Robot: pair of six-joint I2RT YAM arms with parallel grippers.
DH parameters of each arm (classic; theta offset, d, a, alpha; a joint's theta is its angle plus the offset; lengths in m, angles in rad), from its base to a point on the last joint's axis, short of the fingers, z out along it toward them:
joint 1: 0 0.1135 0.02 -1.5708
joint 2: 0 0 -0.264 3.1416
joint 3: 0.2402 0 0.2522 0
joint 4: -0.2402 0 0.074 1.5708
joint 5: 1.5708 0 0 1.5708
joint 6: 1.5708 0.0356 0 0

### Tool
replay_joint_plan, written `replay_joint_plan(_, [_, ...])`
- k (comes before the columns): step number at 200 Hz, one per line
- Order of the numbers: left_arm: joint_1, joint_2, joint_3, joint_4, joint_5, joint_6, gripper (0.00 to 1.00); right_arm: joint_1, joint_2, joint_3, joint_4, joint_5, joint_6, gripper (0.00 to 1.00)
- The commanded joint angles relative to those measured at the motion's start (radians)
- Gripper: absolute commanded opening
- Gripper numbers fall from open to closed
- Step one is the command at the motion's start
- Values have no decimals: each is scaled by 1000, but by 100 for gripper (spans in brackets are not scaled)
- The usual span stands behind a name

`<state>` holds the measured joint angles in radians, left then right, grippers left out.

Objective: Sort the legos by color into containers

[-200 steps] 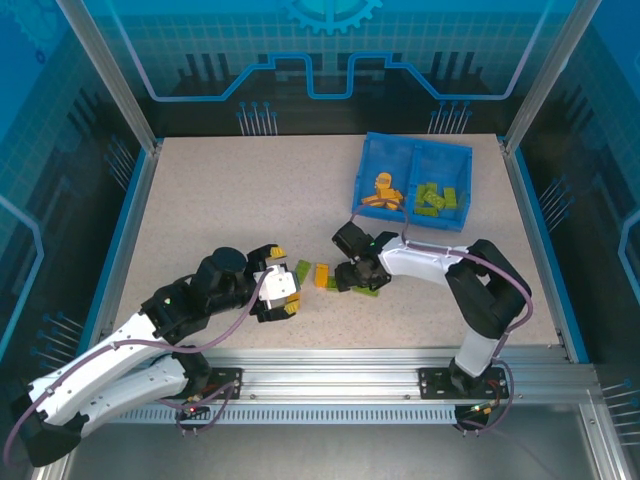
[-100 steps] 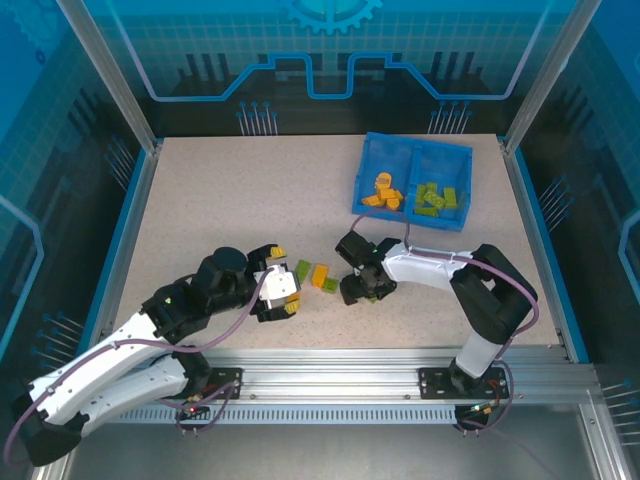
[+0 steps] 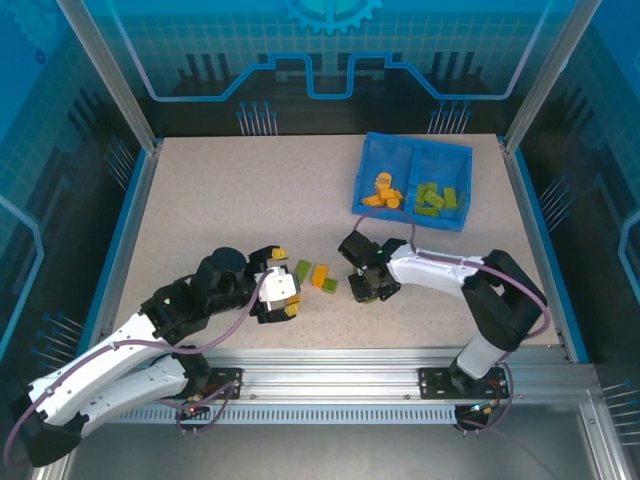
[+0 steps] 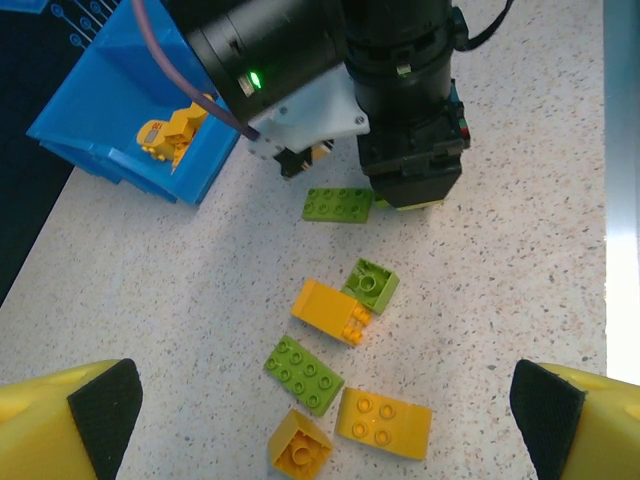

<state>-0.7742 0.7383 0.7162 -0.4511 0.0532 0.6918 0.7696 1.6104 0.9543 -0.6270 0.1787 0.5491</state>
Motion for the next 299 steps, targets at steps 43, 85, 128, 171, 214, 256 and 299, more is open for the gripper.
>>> replay_joint_plan(43, [7,-29,-12,22,16,15,99,-234,-332,96,12,130,-14,29])
replay_joint_plan(85, [7,-16,-6,17,20,0,99,-578,-155,289,115,126,-87,29])
replay_joint_plan(128, [6,-8,0,11,7,-3,99,-728,210,566,89,73,-86,30])
replay_joint_plan(171, [5,12,6,13,-40,-27,99,-765,439,842,-77,46,-95,48])
replay_joint_plan(214, [7,76,27,20,-101,-80,99,-766,329,799,-74,14,-76,54])
replay_joint_plan(256, [37,105,39,65,-154,-233,99,-732,12,493,4,-233,-50,58])
replay_joint_plan(299, [70,218,181,39,-164,-618,99,-555,-381,126,26,-381,-100,72])
